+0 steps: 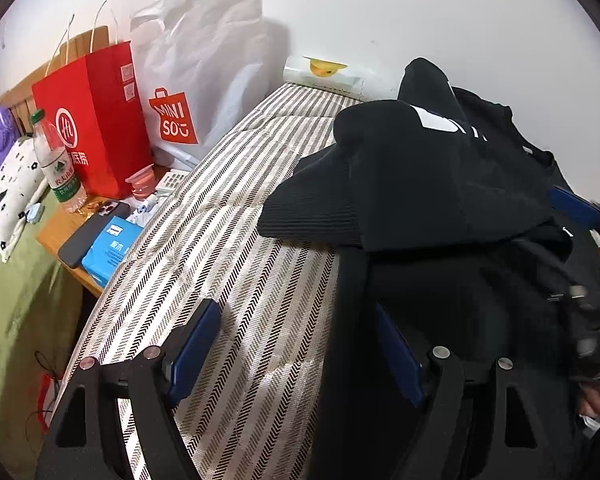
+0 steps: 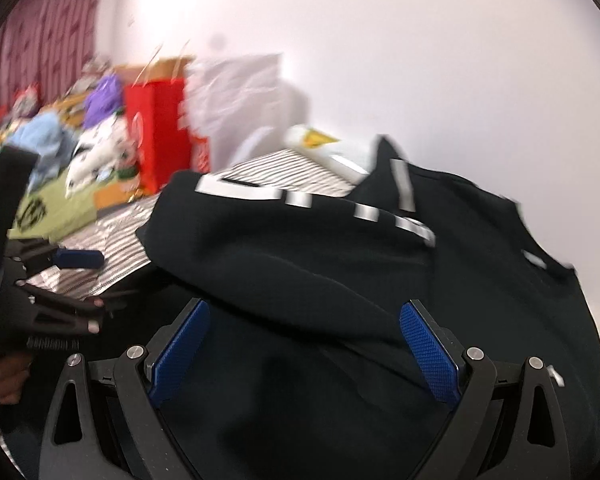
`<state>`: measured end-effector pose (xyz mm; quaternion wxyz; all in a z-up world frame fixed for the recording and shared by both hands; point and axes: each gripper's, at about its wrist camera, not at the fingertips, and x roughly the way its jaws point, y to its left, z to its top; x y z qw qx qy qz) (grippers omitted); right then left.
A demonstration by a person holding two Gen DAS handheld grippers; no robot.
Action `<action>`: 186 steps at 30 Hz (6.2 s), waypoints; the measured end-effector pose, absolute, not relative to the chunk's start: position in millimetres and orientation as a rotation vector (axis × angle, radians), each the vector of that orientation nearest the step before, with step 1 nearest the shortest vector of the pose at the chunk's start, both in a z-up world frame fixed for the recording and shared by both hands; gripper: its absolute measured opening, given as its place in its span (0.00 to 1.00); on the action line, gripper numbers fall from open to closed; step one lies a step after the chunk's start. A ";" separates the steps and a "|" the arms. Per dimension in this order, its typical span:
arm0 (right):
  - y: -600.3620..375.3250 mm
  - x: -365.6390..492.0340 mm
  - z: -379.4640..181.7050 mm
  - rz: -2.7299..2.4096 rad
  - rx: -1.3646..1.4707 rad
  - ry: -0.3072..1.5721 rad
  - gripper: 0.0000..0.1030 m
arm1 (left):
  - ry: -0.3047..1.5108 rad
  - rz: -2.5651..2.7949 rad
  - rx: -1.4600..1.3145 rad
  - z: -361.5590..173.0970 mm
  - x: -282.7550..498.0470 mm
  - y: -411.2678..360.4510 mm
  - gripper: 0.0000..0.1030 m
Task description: Fold small clothes
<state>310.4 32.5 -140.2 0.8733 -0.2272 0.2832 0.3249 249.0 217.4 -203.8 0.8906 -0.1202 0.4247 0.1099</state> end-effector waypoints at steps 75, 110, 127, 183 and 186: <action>-198.6 349.5 -123.2 0.029 -0.200 0.615 0.69 | 0.908 0.261 -0.190 -200.7 247.2 201.1 0.80; -304.9 346.0 -146.9 -0.019 0.027 0.751 0.37 | 0.898 0.191 0.030 -196.6 350.1 179.8 0.78; -281.7 382.6 -130.0 -0.031 -0.116 0.697 0.56 | 0.909 0.156 -0.056 -200.7 350.2 191.0 0.81; -302.6 350.2 -117.1 0.321 -0.187 0.663 0.07 | 0.910 0.154 -0.062 -201.3 350.5 192.6 0.81; -311.4 323.0 -113.9 0.370 -0.172 0.623 0.07 | 0.910 0.153 -0.063 -201.2 350.3 192.4 0.81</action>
